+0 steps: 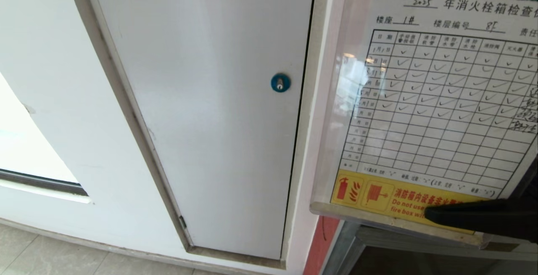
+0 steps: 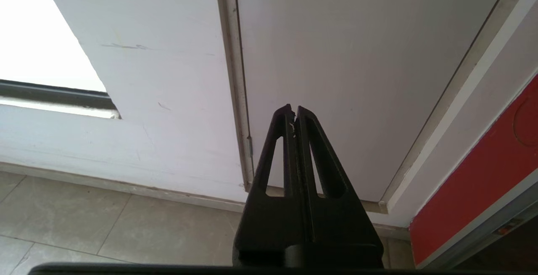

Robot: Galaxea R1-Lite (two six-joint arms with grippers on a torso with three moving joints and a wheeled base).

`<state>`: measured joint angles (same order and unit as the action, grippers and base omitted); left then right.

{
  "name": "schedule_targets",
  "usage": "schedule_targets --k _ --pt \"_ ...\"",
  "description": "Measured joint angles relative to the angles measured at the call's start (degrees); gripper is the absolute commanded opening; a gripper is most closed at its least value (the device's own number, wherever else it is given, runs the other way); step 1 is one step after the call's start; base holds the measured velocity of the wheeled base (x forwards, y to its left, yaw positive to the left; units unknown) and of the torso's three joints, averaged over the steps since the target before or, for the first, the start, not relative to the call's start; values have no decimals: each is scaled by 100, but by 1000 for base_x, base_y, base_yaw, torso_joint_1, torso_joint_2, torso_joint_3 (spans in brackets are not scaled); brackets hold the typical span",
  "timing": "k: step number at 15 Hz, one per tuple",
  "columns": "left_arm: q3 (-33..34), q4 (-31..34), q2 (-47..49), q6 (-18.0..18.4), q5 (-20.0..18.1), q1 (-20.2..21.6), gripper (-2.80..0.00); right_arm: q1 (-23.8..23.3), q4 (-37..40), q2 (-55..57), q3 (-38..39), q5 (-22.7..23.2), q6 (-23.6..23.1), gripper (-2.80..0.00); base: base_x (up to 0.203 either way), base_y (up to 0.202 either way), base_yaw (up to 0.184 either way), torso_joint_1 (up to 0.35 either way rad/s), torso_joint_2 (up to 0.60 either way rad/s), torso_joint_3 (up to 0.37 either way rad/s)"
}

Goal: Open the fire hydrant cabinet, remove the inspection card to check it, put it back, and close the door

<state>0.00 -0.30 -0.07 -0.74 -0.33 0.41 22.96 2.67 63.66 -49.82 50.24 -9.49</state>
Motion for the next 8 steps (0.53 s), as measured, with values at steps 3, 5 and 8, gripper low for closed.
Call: schedule_targets --k 3,5,8 --pt "0 0 0 0 0 0 -280 171 -162 222 -147 -10 18 -280 0 0 0 0 0 0" --pt "0 0 0 -2 -2 0 -280 339 -166 319 -257 -46 11 -280 0 0 0 0 0 0" --pt "0 -2 0 0 -2 0 -280 646 -160 466 -473 -220 9 -280 0 0 0 0 0 0"
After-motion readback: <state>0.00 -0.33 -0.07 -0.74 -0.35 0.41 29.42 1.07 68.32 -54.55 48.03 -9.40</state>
